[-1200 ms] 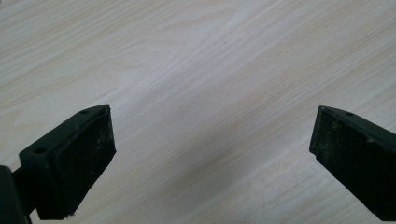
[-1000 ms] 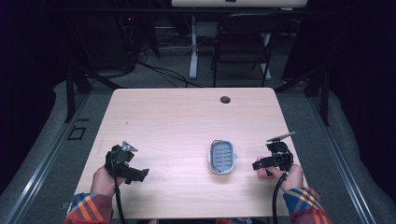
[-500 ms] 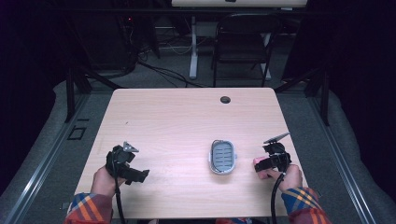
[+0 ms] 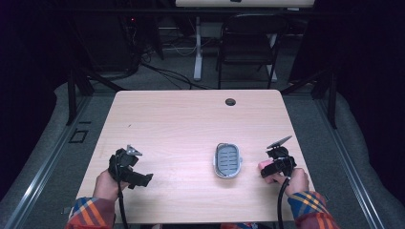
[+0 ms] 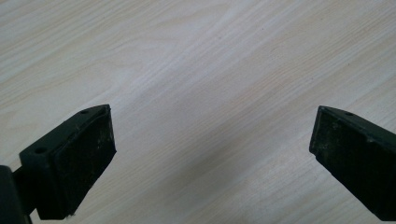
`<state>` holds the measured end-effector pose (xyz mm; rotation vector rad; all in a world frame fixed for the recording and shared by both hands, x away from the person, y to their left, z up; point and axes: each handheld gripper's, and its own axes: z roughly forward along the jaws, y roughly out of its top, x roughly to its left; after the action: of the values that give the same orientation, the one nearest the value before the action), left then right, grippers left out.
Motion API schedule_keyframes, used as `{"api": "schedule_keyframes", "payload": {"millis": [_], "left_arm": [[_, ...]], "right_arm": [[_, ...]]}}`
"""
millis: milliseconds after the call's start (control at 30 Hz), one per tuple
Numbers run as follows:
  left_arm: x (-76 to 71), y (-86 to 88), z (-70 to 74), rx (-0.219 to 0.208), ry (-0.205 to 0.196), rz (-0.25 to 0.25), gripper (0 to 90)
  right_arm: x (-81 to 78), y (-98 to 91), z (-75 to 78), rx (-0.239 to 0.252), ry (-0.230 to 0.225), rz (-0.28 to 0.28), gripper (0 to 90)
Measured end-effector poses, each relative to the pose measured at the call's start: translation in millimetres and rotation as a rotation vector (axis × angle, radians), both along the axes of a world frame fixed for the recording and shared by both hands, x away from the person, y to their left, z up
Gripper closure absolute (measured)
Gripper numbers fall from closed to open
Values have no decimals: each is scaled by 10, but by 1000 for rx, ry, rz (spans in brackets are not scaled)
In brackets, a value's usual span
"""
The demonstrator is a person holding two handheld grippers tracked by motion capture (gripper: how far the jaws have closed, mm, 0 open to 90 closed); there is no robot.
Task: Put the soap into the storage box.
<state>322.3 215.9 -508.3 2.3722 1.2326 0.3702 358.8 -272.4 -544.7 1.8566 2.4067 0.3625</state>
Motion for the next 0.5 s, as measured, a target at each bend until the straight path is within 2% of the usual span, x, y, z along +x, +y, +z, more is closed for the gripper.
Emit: {"api": "schedule_keyframes", "payload": {"millis": [300, 433, 500], "left_arm": [[-16, -5, 4, 1, -9, -5, 1], [-7, -7, -3, 6, -6, -4, 1], [-5, -9, -2, 3, -2, -9, 1]], "right_arm": [[7, 9, -11, -14, -1, 24, 360], [26, 10, -13, -25, 13, 40, 361], [41, 28, -16, -43, 15, 41, 363]]}}
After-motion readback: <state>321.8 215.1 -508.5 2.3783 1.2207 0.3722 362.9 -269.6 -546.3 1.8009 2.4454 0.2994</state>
